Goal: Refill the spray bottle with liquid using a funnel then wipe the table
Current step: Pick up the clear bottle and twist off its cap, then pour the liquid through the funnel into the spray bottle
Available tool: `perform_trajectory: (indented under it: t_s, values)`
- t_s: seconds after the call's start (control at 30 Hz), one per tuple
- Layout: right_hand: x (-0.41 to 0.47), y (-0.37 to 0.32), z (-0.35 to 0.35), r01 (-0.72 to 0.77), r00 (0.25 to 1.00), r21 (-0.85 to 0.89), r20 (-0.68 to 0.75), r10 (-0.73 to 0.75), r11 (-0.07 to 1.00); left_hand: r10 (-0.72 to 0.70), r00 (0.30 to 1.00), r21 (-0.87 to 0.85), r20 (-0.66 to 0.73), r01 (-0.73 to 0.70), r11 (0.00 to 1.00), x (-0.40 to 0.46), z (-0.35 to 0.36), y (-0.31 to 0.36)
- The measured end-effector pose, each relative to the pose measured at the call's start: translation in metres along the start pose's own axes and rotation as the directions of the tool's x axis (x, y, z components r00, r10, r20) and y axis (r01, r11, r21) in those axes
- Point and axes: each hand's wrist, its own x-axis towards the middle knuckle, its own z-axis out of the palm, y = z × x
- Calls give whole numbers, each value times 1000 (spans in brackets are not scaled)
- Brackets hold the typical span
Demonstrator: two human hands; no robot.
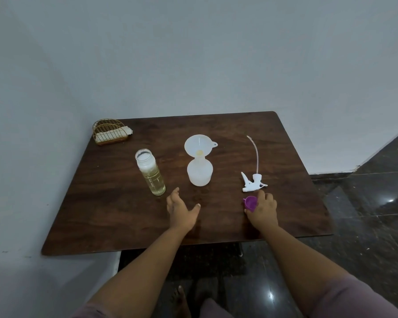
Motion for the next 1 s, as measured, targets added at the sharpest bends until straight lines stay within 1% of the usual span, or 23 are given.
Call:
perform_trajectory:
  t_s: [0.07, 0.13, 0.2, 0.27, 0.3, 0.37, 0.43, 0.5, 0.53, 0.57, 0.63, 0.67, 0.73, 0.8, 0.87, 0.93, 1.0]
  values:
    - [-5, -6, 0, 40, 996, -104, -73, -48, 994, -19, 1000, -20, -20, 19, 1000, 4, -5, 0]
    - [-11, -18, 3, 111, 983, -158, -130, -132, 981, -24, 999, -37, -34, 23, 999, 7, -11, -2]
    - [-16, -36, 10, 216, 956, -164, -165, -243, 962, -14, 999, -41, -46, 12, 999, 11, -18, -3]
    - [-20, -61, 17, 362, 912, -163, -142, -385, 918, -6, 997, -36, -76, 4, 999, 14, -29, -4]
    - [-23, -76, 20, 438, 885, -144, -105, -454, 887, 7, 994, -34, -108, -11, 999, 16, -35, -5]
    - [-26, -108, 25, 538, 843, -5, -8, -538, 843, 58, 980, -37, -190, -66, 997, 20, -50, -7]
    - [-27, -141, 31, 585, 798, 161, 59, -599, 795, 104, 960, -44, -259, -119, 992, 26, -65, -11]
    - [-23, -173, 38, 625, 750, 247, 73, -657, 741, 130, 941, -62, -311, -157, 986, 34, -81, -15]
    - [-21, -187, 41, 628, 741, 282, 69, -668, 725, 141, 933, -69, -332, -173, 983, 39, -89, -16]
    - [-17, -202, 44, 617, 748, 313, 53, -662, 722, 151, 927, -68, -344, -185, 980, 43, -97, -17]
    - [-9, -226, 49, 561, 795, 371, 6, -606, 740, 159, 928, -79, -338, -197, 977, 52, -111, -17]
    - [-5, -237, 51, 523, 821, 403, -2, -571, 751, 162, 934, -92, -317, -200, 975, 57, -116, -17]
    - [1, -254, 53, 449, 850, 458, 47, -525, 767, 190, 955, -109, -229, -219, 970, 68, -123, -19]
    - [6, -267, 56, 416, 843, 491, 106, -527, 766, 236, 965, -86, -117, -247, 965, 75, -127, -21]
    - [8, -277, 60, 392, 833, 509, 157, -530, 766, 263, 963, -59, -51, -266, 962, 77, -129, -20]
    - [7, -284, 64, 375, 829, 514, 188, -527, 772, 257, 965, -80, -42, -260, 962, 80, -130, -20]
    - [5, -289, 66, 397, 831, 487, 170, -530, 778, 240, 969, -90, -50, -244, 966, 85, -131, -21]
